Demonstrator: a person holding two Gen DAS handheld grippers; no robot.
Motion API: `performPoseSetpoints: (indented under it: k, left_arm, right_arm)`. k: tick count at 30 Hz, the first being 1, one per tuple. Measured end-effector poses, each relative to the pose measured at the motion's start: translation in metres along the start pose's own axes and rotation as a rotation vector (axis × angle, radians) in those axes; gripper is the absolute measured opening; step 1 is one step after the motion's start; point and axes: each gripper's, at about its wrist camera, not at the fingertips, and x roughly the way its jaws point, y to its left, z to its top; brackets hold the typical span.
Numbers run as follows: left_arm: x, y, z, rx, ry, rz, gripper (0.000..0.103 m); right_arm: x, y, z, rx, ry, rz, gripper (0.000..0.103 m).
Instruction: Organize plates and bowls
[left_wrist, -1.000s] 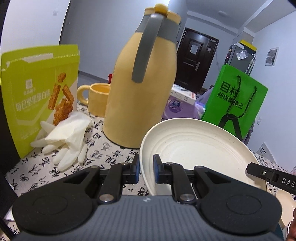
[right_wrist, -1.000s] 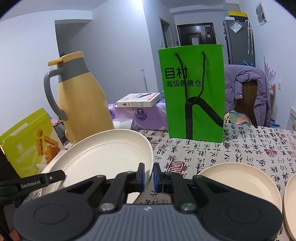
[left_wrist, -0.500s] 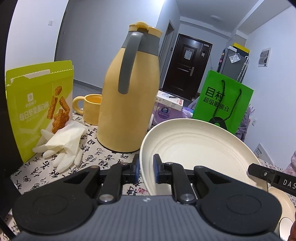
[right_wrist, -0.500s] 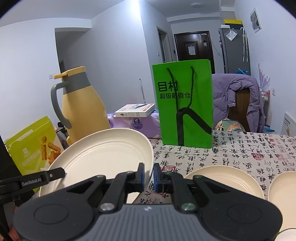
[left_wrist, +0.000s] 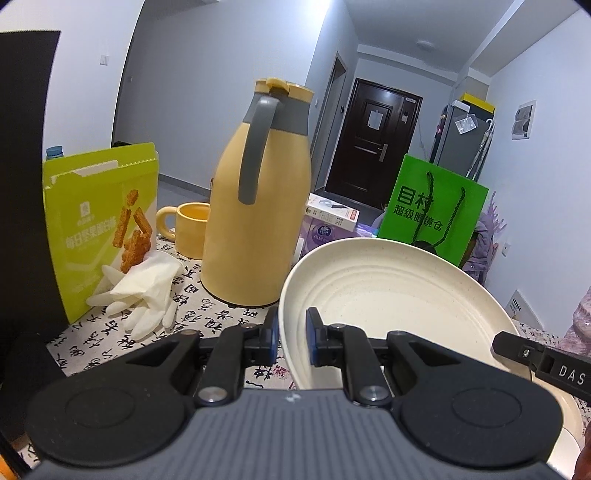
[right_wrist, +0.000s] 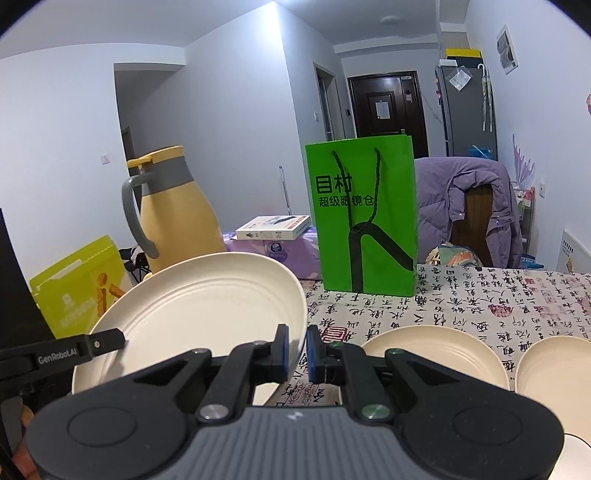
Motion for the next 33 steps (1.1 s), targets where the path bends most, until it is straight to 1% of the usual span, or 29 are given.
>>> performPoseSetpoints:
  k: [33]
  left_arm:
    - [-0.071,-0.005,-0.005,0.016,-0.062,-0.039,0.014]
  right_arm:
    - [-0.077,0.009,-0.009,-0.007,-0.088,-0.017,0.009]
